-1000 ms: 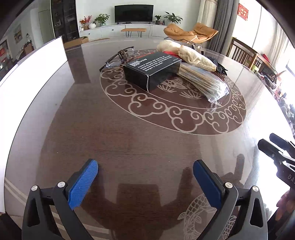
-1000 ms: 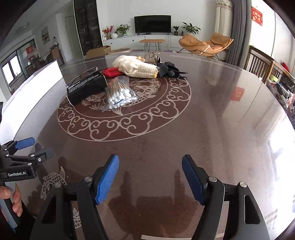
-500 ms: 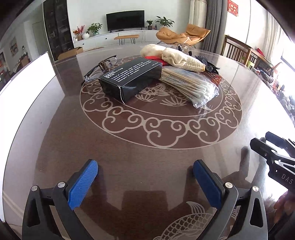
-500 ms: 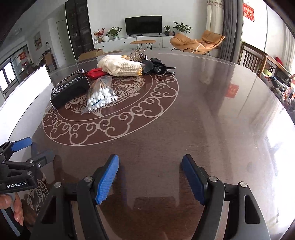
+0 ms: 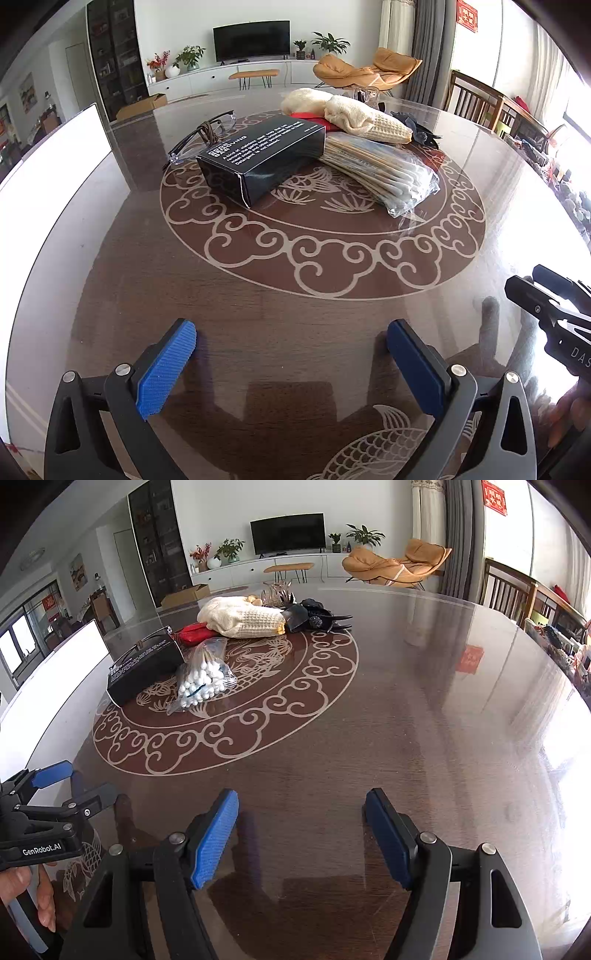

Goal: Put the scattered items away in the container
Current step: 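Move both open grippers back over the table toward the remaining items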

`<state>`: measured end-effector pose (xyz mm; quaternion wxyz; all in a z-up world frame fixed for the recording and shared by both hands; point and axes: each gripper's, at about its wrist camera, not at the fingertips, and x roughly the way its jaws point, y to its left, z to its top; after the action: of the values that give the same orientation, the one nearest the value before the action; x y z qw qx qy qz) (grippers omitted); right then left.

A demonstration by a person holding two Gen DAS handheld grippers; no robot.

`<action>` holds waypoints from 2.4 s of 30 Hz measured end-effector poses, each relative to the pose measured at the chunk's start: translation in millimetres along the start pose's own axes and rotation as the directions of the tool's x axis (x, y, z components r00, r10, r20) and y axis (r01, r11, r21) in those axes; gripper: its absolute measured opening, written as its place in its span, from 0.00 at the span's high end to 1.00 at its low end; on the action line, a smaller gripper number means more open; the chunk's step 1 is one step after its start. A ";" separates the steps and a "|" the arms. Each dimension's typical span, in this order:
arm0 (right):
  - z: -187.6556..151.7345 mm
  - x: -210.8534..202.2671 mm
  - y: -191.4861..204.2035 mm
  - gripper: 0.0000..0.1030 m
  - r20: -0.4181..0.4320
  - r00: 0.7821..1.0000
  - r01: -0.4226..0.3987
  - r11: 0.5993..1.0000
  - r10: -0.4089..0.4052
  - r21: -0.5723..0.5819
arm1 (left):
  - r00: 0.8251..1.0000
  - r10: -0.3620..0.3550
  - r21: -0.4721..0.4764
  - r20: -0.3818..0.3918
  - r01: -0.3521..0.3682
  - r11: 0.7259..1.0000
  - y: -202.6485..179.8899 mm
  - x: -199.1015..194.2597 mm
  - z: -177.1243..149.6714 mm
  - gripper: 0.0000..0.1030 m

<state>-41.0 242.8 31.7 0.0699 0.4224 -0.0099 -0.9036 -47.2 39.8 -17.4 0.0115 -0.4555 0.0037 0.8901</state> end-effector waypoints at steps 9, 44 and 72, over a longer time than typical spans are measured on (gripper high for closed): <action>0.2 -2.0 -3.1 0.29 0.009 1.000 -0.020 1.000 0.020 0.019 | 1.000 0.001 0.002 -0.002 -0.001 1.000 -4.1 1.6 2.5 0.00; -1.1 -5.3 -8.8 0.29 0.032 0.997 -0.071 0.995 0.069 0.073 | 0.993 -0.114 0.155 -0.012 0.114 0.981 -38.1 26.3 44.2 0.00; -5.0 -10.3 -24.8 0.30 0.080 0.985 -0.164 0.973 0.152 0.162 | 0.993 -0.114 0.156 -0.011 0.115 0.981 -38.3 26.8 44.0 0.00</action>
<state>-33.6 269.0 34.4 0.1054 0.3940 -0.1218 -0.9049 -97.7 79.3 -13.2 0.0982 -0.4538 0.0472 0.8844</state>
